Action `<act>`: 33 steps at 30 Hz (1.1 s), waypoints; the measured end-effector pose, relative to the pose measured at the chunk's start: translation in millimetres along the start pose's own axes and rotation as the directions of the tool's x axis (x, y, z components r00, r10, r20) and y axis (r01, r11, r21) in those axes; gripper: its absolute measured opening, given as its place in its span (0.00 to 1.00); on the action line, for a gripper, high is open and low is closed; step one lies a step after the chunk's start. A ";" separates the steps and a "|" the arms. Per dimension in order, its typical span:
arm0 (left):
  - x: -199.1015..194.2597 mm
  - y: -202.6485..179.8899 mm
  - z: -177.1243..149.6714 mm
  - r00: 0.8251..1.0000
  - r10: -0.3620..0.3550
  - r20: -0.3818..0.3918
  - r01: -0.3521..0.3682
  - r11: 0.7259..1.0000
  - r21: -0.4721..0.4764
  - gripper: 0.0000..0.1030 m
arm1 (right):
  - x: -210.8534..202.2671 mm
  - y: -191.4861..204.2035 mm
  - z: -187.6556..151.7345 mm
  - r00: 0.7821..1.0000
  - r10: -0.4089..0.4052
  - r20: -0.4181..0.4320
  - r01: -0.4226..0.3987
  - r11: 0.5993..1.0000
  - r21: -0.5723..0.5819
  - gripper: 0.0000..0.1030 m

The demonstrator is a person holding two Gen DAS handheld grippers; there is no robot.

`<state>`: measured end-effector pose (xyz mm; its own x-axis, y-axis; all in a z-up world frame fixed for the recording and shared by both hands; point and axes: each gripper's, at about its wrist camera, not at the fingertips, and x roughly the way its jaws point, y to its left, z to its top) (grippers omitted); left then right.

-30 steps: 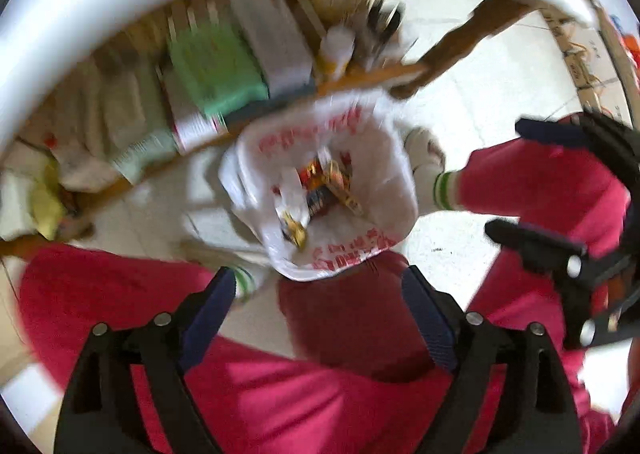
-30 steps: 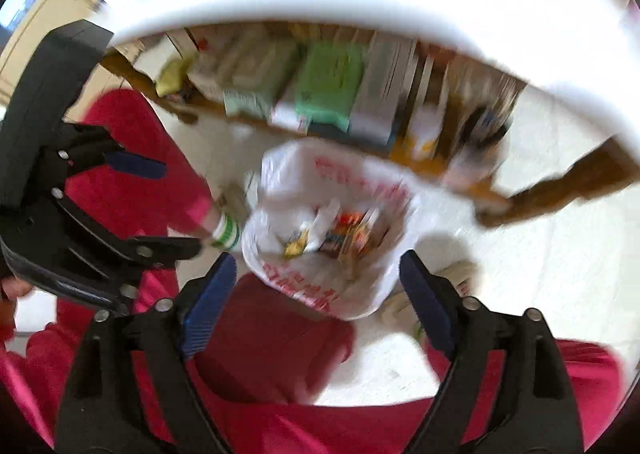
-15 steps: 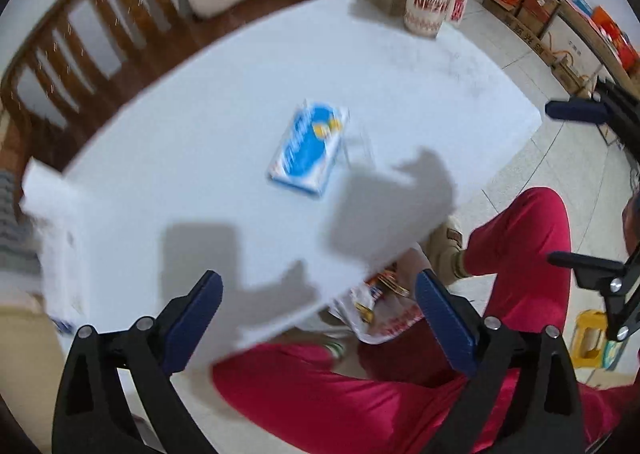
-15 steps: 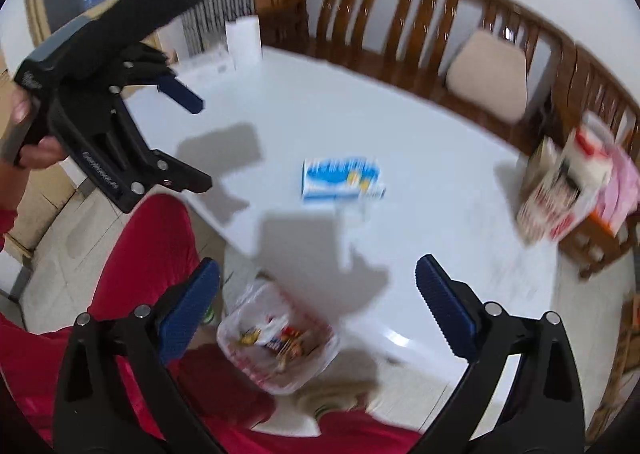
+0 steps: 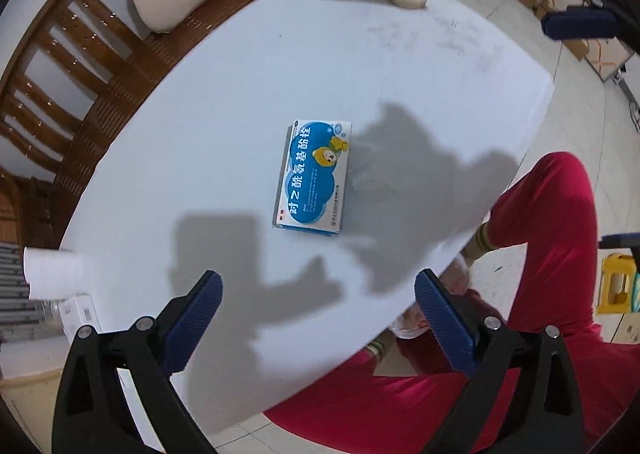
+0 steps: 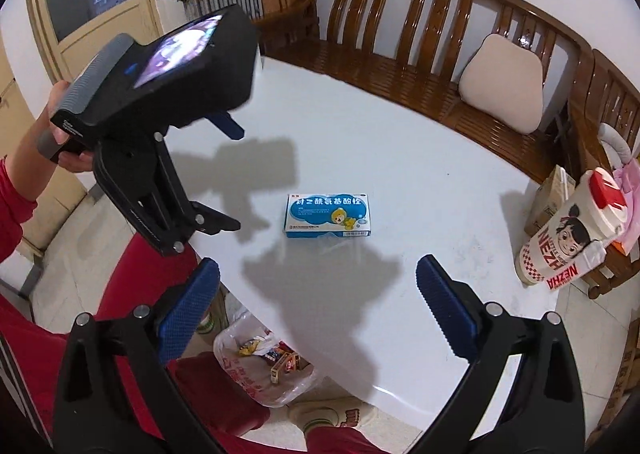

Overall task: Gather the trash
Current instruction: 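Raise both tools back over the table, then reach the left tool to the blue suppository box while the right tool reaches the clear plastic tray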

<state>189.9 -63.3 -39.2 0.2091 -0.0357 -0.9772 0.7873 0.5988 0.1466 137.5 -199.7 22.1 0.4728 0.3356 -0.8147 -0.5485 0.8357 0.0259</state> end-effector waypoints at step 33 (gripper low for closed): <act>134.6 57.9 44.4 0.976 -0.151 -0.159 0.153 0.988 0.002 0.92 | 176.9 -19.0 -6.6 0.959 0.162 -0.231 -0.181 0.982 -0.062 0.93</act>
<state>289.4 -69.0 -155.4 -0.0070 0.0018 -1.0000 0.8114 0.5845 -0.0046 227.0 -159.0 -126.4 0.2053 0.3573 -0.9111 -0.6665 0.7328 0.1372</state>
